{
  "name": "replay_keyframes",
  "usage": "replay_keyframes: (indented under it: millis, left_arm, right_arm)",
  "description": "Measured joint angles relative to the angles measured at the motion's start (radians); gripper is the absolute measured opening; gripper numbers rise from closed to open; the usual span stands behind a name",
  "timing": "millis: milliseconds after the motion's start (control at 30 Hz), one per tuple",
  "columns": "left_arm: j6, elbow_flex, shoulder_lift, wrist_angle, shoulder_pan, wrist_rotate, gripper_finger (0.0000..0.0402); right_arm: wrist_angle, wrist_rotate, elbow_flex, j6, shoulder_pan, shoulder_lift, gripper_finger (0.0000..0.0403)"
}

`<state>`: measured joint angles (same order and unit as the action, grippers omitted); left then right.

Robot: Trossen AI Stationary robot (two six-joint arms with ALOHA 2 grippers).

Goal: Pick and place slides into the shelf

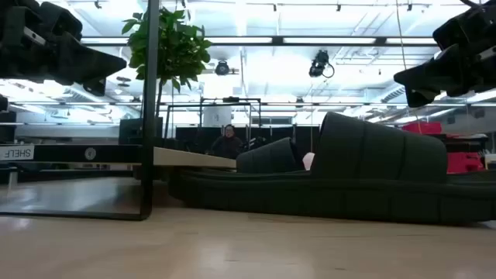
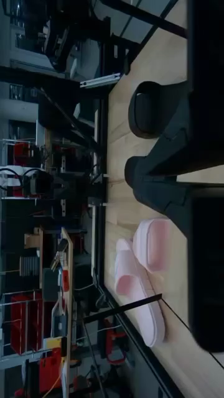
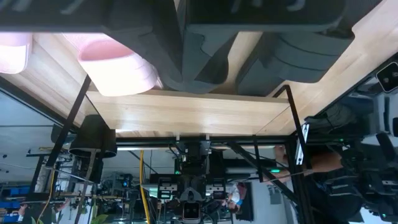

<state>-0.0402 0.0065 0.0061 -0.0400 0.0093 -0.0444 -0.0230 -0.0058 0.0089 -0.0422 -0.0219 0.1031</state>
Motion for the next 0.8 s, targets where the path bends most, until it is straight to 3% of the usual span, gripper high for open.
replay_keyframes:
  millis: [800]
  left_arm:
    - [0.000, 0.000, 0.000, 0.000, 0.000, 0.000, 0.0029]
  right_arm:
    - [0.000, 0.000, 0.000, 0.000, 0.000, 0.000, 0.0016]
